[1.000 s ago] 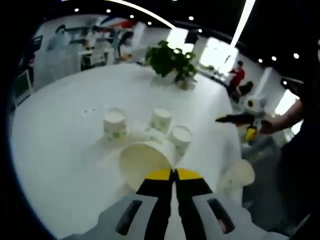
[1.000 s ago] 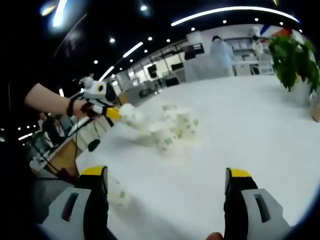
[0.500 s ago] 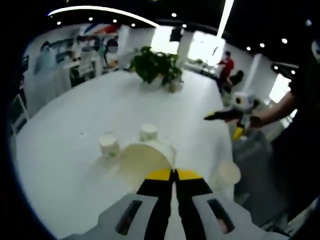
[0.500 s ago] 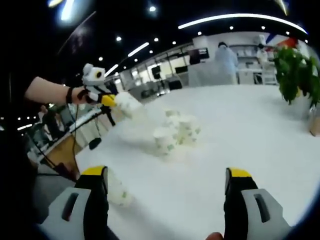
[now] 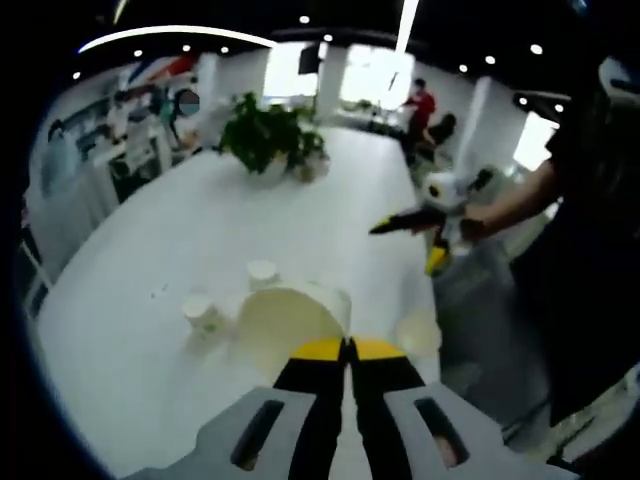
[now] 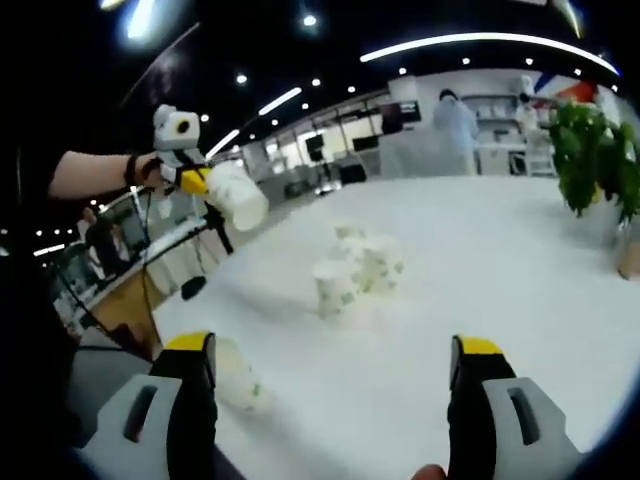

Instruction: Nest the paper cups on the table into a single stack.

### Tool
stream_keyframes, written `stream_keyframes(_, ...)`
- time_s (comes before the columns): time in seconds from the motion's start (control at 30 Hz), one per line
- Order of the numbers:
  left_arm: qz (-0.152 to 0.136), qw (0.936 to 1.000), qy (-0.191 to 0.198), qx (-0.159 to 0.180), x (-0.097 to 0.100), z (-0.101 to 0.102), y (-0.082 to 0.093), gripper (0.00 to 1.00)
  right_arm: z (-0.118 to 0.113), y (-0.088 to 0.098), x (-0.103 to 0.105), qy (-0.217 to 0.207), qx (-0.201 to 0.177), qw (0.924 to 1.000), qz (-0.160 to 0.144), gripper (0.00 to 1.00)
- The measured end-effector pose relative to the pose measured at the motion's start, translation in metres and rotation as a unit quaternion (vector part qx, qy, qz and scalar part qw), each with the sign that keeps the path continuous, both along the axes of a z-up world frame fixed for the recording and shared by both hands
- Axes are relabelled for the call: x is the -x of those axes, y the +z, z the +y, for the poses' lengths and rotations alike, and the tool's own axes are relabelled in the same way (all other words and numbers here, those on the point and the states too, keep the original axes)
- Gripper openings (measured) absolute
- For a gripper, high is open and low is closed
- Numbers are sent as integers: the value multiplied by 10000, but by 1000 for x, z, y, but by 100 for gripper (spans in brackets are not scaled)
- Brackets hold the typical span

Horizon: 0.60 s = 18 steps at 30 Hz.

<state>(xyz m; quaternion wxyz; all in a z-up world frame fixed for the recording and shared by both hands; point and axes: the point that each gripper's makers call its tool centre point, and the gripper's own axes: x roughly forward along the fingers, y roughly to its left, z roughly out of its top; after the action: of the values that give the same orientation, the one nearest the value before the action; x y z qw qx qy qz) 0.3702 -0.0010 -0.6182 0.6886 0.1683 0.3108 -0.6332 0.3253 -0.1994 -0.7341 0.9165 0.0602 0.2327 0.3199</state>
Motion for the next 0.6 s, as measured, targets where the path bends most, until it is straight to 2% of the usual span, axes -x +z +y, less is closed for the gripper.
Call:
stream_keyframes(0.1, 6, 9996, -246, -167, 12, -2, 3, 0, 1, 0, 1, -4, -9, 10000, -6, 95)
stream_keyframes(0.27, -153, 9968, -664, -417, 32, -9, 9, 0, 2, 0, 3, 8, -8, 10000, -5, 95)
stream_keyframes(0.3, -274, 9950, -843, -454, 37, -12, 12, 0, 2, 0, 4, 8, -2, 10000, -5, 95)
stream_keyframes(0.43, -477, 9911, -1126, -518, 51, -23, 23, 0, 1, 0, 4, -24, -12, 10000, -5, 95)
stream_keyframes(0.47, -598, 9884, -1252, -616, 54, -24, 25, 0, 1, 0, 5, -21, 2, 10000, -10, 95)
stream_keyframes(0.6, -701, 9823, -1552, -777, 66, -29, 28, 0, 1, 0, 6, -22, 5, 10000, -8, 95)
